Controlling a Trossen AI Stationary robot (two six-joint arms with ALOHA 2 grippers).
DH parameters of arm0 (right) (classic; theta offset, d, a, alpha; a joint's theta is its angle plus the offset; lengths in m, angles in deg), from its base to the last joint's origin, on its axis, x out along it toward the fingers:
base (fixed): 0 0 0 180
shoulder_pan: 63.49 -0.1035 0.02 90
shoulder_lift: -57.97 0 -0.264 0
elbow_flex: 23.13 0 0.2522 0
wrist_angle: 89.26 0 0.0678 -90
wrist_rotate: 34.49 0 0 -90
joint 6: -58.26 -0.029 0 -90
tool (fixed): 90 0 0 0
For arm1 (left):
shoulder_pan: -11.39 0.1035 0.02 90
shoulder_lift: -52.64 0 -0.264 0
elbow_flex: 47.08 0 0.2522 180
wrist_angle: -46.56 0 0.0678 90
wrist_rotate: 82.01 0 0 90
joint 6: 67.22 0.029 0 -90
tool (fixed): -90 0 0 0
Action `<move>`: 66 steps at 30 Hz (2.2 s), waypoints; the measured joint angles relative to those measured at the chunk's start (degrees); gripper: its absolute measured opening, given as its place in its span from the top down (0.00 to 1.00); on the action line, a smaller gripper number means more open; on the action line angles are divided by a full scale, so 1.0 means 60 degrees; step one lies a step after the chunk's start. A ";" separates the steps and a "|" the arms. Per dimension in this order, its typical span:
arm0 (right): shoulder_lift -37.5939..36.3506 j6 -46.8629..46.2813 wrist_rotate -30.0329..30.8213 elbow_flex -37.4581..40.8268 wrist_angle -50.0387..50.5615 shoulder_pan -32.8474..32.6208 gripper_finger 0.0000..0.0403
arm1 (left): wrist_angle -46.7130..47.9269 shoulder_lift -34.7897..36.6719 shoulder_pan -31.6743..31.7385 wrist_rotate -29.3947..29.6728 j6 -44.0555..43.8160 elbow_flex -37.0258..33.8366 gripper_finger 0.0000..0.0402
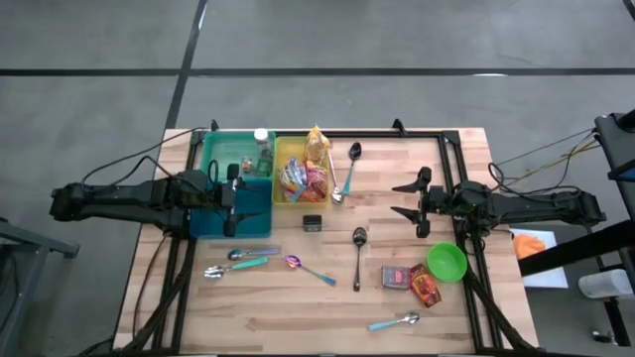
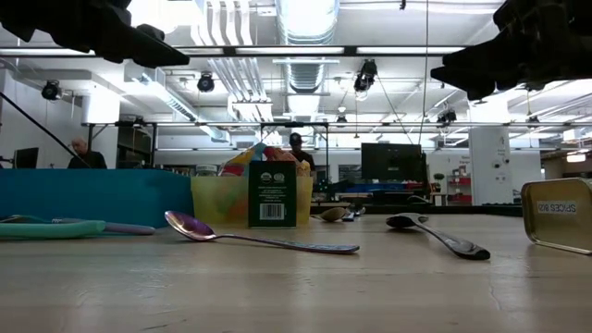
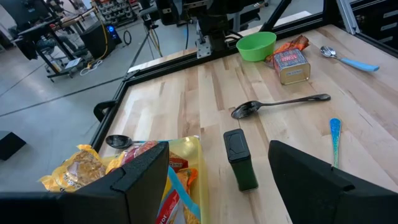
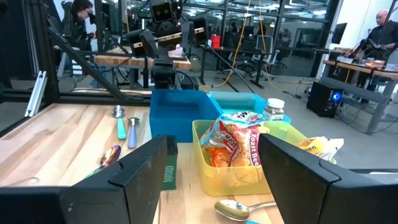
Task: Pick & Place Food Item
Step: Put the green spice can into the green bin
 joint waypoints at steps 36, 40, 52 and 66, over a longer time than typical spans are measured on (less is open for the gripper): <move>0.0004 -0.0012 0.0000 0.0000 -0.0004 0.0002 0.38 | -0.0514 -0.1895 -0.0494 0.0004 -0.4380 0.0611 0.31; 0.0004 -0.0017 0.0000 0.0000 -0.0005 0.0002 0.38 | -0.0337 -0.3154 -0.0648 0.0001 -0.4120 0.1573 0.31; 0.0004 0.0001 0.0000 0.0000 -0.0004 0.0000 0.38 | 0.1873 -0.6517 -0.0940 0.0281 -0.4105 0.4684 0.31; 0.0002 0.0001 0.0000 0.0000 -0.0004 0.0000 0.38 | 0.2697 -0.9401 -0.0987 0.0729 -0.3985 0.6693 0.31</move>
